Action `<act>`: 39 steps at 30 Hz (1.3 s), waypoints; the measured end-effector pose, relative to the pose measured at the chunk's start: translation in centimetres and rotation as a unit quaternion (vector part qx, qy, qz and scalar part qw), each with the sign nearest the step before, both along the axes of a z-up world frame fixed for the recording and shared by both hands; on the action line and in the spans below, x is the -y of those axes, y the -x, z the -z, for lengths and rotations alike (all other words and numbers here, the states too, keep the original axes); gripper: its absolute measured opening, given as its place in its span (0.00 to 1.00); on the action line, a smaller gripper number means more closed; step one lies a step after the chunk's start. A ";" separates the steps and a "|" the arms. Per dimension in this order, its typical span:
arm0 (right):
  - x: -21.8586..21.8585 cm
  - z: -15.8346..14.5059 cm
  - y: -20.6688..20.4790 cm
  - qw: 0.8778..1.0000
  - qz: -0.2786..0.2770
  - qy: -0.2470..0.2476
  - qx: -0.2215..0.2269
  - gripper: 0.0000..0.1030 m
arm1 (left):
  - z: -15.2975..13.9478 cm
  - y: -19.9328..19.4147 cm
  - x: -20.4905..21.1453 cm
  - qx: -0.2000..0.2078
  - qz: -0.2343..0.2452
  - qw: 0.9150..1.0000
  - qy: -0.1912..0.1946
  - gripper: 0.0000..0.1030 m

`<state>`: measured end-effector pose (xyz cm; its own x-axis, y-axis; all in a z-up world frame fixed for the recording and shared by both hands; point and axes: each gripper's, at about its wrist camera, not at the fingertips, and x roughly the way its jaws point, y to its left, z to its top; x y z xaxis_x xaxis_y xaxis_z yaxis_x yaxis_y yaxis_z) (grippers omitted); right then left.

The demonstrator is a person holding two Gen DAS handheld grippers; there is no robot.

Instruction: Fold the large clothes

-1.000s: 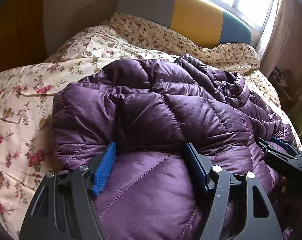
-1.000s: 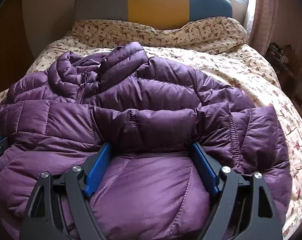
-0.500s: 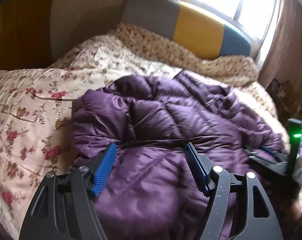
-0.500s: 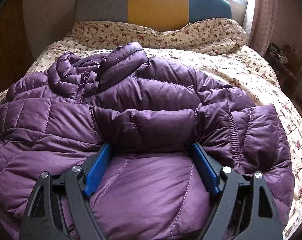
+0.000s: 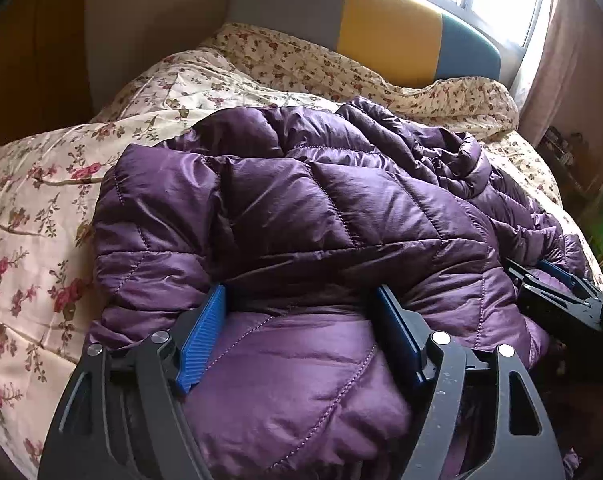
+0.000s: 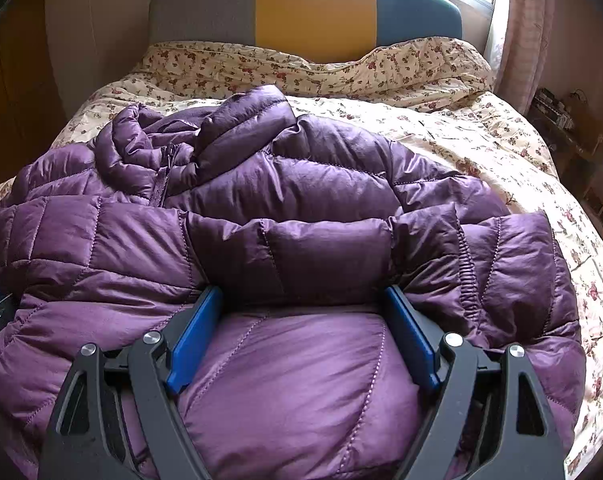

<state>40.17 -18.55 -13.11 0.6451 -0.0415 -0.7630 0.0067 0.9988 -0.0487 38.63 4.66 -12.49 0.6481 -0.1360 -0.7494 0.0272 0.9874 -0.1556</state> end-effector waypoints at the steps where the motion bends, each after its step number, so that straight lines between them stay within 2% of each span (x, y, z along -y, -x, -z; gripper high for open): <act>1: 0.1 -0.1 0.0 1.000 -0.001 -0.001 -0.003 0.80 | -0.2 0.1 0.0 0.000 -0.001 1.000 -0.002 0.73; 5: 0.3 -1.4 -0.1 1.000 -0.002 0.002 -0.017 0.93 | -1.5 1.2 -0.1 0.006 -0.011 1.000 -0.014 0.77; 11: 0.8 -3.8 2.5 1.000 -0.009 -0.010 -0.009 0.97 | -4.3 5.2 -0.8 0.046 -0.010 0.999 -0.011 0.77; 16: 1.1 -3.9 5.6 1.000 -0.016 -0.013 -0.020 0.98 | -5.3 8.3 -1.3 0.058 -0.002 0.998 -0.006 0.77; 27: 3.2 -2.4 12.5 0.998 -0.027 0.016 -0.052 0.98 | -5.0 14.9 -2.1 0.056 0.005 0.998 0.005 0.77; 39: 8.6 -1.9 19.3 0.997 -0.008 0.024 -0.075 0.98 | -3.3 21.7 -3.9 0.031 0.020 0.999 0.010 0.77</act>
<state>20.84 -27.18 -11.22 0.5246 -0.0711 -0.8484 -0.0209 0.9951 -0.0964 16.95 8.59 -9.23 0.6874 -0.1773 -0.7043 0.0766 0.9820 -0.1725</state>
